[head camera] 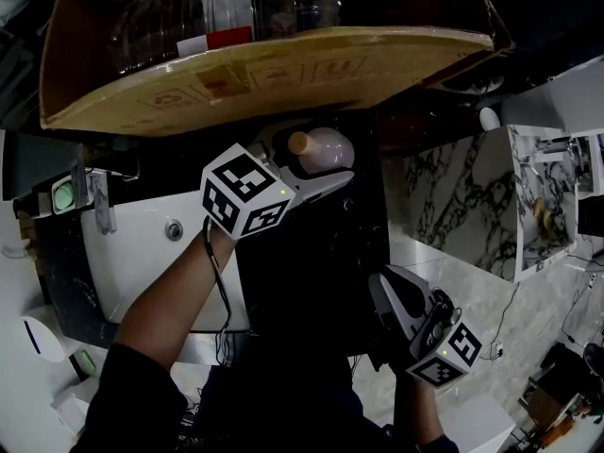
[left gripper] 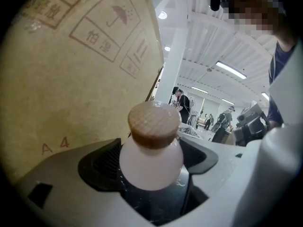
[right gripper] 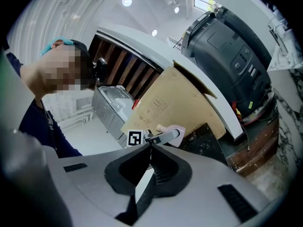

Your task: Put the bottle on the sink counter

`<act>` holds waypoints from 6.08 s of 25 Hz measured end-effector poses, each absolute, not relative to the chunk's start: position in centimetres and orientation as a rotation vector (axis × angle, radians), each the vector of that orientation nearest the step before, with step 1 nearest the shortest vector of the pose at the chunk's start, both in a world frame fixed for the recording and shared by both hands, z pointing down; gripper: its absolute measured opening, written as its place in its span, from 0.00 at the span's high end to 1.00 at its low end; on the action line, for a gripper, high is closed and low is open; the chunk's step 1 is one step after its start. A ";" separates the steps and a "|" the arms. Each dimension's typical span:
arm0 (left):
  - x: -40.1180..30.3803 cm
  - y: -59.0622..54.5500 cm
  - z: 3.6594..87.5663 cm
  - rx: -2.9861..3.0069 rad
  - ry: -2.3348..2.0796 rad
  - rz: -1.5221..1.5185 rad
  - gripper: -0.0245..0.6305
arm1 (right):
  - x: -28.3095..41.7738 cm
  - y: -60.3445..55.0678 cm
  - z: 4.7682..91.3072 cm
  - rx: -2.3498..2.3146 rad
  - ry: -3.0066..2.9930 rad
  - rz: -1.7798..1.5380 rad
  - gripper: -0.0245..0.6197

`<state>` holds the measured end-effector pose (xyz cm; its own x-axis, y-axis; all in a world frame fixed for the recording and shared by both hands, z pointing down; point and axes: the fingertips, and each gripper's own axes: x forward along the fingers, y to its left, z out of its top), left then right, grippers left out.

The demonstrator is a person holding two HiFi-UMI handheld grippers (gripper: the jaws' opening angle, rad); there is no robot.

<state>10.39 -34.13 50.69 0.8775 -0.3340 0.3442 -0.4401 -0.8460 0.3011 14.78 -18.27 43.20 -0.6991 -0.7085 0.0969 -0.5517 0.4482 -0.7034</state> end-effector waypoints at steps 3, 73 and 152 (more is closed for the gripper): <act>10.7 -34.4 51.3 2.686 -0.577 0.434 0.37 | 14.9 -18.7 42.8 -1.105 2.452 -1.093 0.92; 14.0 -37.1 56.7 2.771 -0.714 0.887 0.37 | 16.3 -18.6 44.4 -1.163 2.407 -1.189 0.92; -3.6 -18.4 35.0 2.878 -0.937 0.352 0.87 | 3.0 -13.5 27.6 -1.050 2.677 -0.632 0.92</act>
<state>-3.60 -18.42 34.97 0.7847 -0.5686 0.2467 -0.5905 -0.8069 0.0184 3.03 -13.48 27.64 -0.7289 -0.6841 -0.0267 -0.5999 0.6569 -0.4567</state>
